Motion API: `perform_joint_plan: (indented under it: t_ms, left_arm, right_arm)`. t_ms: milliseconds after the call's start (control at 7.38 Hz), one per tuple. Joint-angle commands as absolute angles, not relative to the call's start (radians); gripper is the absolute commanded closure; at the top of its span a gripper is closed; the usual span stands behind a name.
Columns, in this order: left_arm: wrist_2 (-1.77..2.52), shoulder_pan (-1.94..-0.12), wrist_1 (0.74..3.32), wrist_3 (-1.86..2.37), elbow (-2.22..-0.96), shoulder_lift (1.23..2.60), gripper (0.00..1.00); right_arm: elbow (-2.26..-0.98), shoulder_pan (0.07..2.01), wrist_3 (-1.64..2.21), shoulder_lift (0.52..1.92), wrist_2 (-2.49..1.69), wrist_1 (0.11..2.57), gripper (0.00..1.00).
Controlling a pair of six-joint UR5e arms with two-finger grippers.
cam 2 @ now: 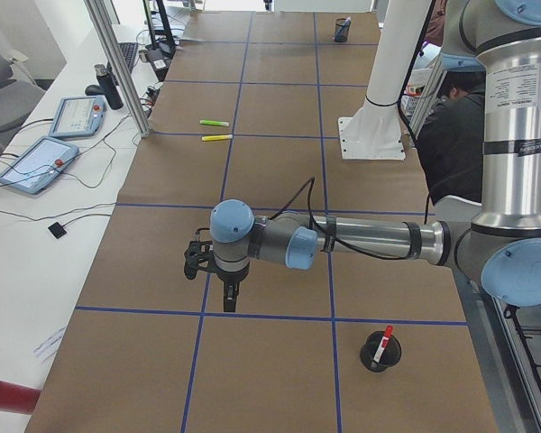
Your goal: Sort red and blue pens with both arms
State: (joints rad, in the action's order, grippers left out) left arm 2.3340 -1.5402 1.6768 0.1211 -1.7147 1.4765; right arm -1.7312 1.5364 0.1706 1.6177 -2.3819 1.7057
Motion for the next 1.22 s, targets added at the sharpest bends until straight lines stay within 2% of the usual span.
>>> perform_joint_plan:
  t_ms: [0, 1083]
  left_arm:
    - [2.342, -1.571, 1.628, 0.026, -1.732, 1.427, 0.00]
    - [2.345, -1.569, 1.637, 0.026, -1.729, 1.424, 0.00]
  right_arm:
    - [-1.732, 1.537, 0.176, 1.631, -2.382, 1.706, 0.00]
    - [-1.715, 1.536, 0.176, 1.620, -2.384, 1.706, 0.00]
